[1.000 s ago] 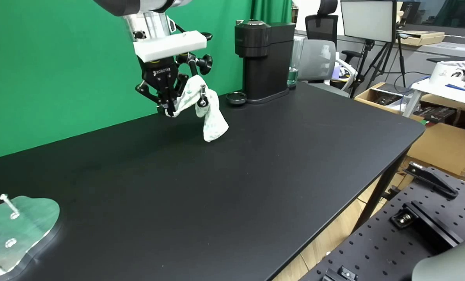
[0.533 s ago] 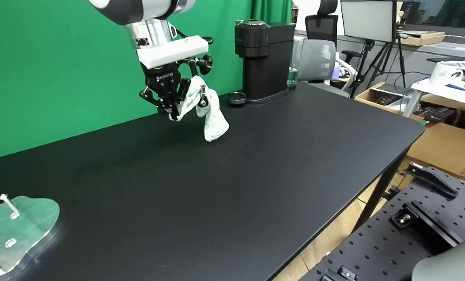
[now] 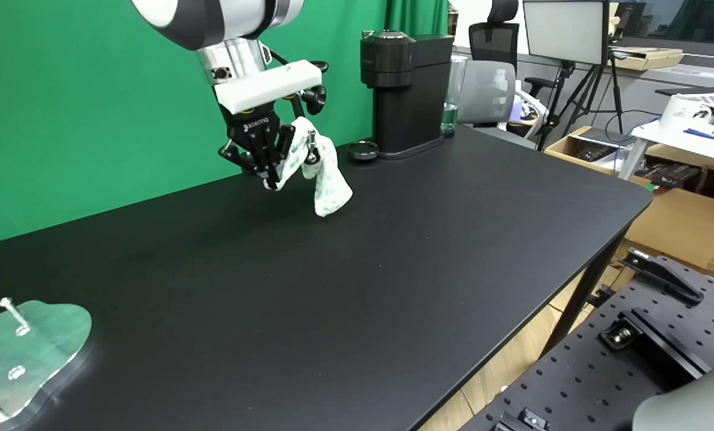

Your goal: Hang the cloth on the object

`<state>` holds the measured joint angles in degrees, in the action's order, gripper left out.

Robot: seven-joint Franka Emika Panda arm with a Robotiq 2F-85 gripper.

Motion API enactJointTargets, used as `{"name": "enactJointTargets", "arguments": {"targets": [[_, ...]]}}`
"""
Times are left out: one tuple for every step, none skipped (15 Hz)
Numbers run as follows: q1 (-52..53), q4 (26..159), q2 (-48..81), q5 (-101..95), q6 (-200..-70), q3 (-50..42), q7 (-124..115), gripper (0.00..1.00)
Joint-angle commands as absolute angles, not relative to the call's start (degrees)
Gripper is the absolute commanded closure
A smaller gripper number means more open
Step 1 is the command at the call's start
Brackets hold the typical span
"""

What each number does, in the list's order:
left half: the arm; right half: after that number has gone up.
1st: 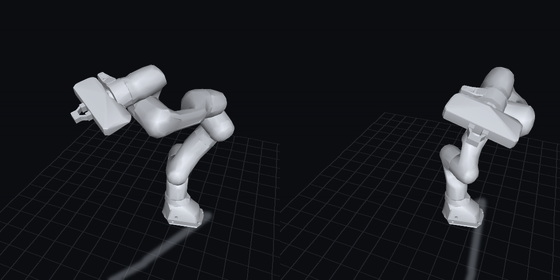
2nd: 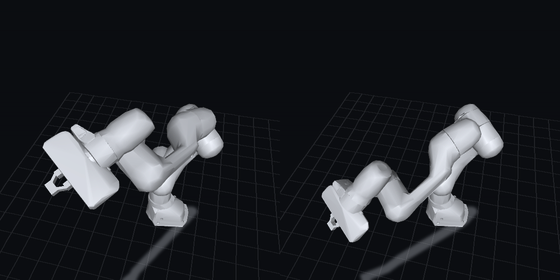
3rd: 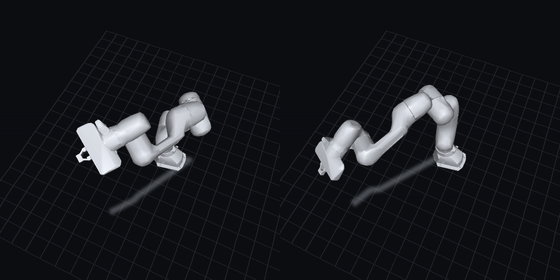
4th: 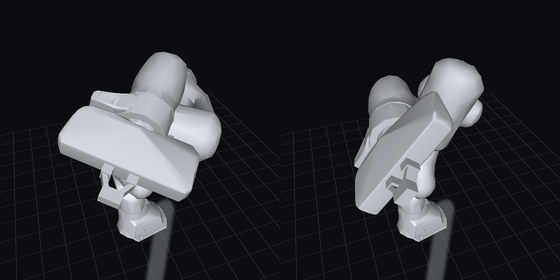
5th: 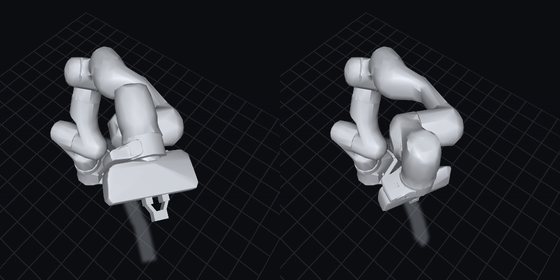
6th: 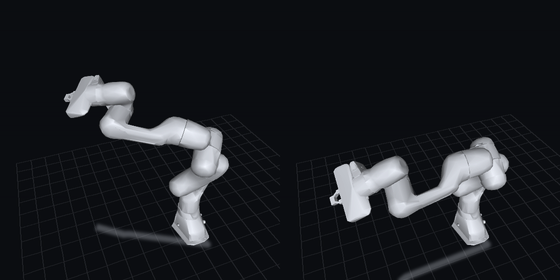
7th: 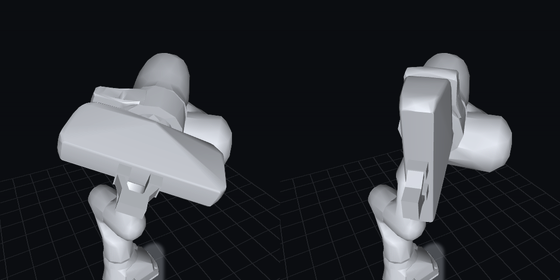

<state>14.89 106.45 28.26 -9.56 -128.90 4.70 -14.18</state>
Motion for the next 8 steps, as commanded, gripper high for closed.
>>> {"name": "enactJointTargets", "arguments": {"targets": [[15.8,106.1,28.5,-11.1,-127.2,4.1,-14.7,1.00],[15.9,106.2,28.6,-11.3,-127.0,4.1,-14.7,1.00],[16.0,106.3,28.7,-11.5,-127.0,4.1,-14.7,1.00],[16.1,106.5,28.8,-11.7,-126.9,4.1,-14.6,1.00],[16.3,106.6,29.0,-11.9,-126.8,4.1,-14.6,1.00],[16.4,106.6,29.1,-12.2,-126.7,4.1,-14.6,1.00],[16.5,106.4,29.3,-12.2,-126.1,4.1,-14.8,1.00],[16.5,106.2,29.5,-12.1,-125.6,4.2,-14.8,0.74]]}}
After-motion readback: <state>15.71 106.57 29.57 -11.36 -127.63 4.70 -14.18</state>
